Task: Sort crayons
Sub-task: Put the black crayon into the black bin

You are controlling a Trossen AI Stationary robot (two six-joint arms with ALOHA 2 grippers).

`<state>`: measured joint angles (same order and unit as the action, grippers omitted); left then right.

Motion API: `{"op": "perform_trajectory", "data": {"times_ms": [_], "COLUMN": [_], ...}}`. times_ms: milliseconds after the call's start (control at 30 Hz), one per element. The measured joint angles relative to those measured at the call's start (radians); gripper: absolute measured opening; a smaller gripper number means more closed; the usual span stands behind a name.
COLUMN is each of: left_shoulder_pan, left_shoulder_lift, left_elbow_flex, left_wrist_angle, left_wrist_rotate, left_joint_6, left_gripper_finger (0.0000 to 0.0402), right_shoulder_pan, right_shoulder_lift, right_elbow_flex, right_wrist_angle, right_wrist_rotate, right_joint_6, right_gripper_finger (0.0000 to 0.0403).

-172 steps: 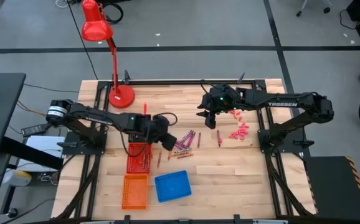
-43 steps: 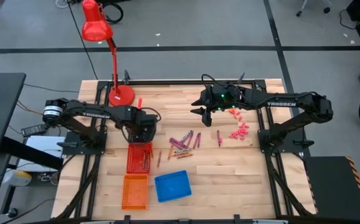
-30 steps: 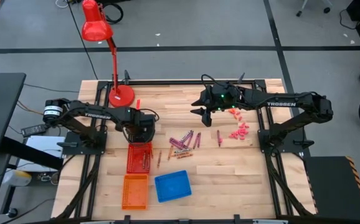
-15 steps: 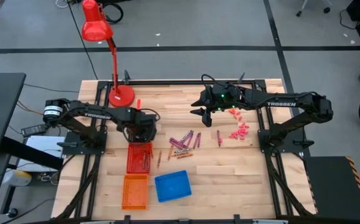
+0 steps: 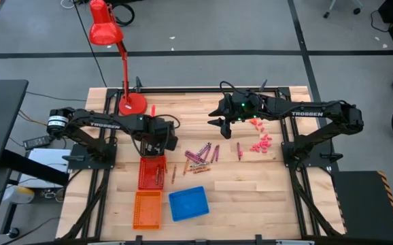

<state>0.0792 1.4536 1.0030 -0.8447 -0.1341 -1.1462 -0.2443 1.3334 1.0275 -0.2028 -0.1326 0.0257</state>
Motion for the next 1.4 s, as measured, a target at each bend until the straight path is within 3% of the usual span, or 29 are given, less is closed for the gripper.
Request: {"op": "perform_trajectory", "data": {"times_ms": [300, 567, 733, 1100, 1400], "left_shoulder_pan": [-0.029, -0.028, -0.028, -0.034, -0.031], "left_shoulder_lift": [0.057, 0.206, 0.288, 0.458, 0.486], "left_elbow_flex": [0.002, 0.002, 0.016, 0.185, 0.185], "left_wrist_angle": [0.436, 0.661, 0.661, 0.639, 0.660], "left_wrist_rotate": [-0.028, -0.028, -0.028, -0.018, -0.018], "left_joint_6": [0.258, 0.356, 0.393, 0.587, 0.619], "left_gripper_finger": [0.0119, 0.0119, 0.0119, 0.0119, 0.0119], "right_shoulder_pan": [-0.001, 0.000, 0.003, 0.004, 0.028], "right_shoulder_lift": [0.000, 0.000, 0.001, -0.002, -0.028], "right_elbow_flex": [0.000, 0.000, 0.000, 0.000, 0.000], "right_wrist_angle": [-0.003, -0.083, -0.172, -0.227, -0.288], "right_wrist_rotate": [0.000, 0.005, 0.024, 0.059, 0.076], "right_joint_6": [-0.027, -0.053, -0.050, 0.029, 0.058], "right_gripper_finger": [0.0162, 0.0162, 0.0162, 0.0162, 0.0162]}}
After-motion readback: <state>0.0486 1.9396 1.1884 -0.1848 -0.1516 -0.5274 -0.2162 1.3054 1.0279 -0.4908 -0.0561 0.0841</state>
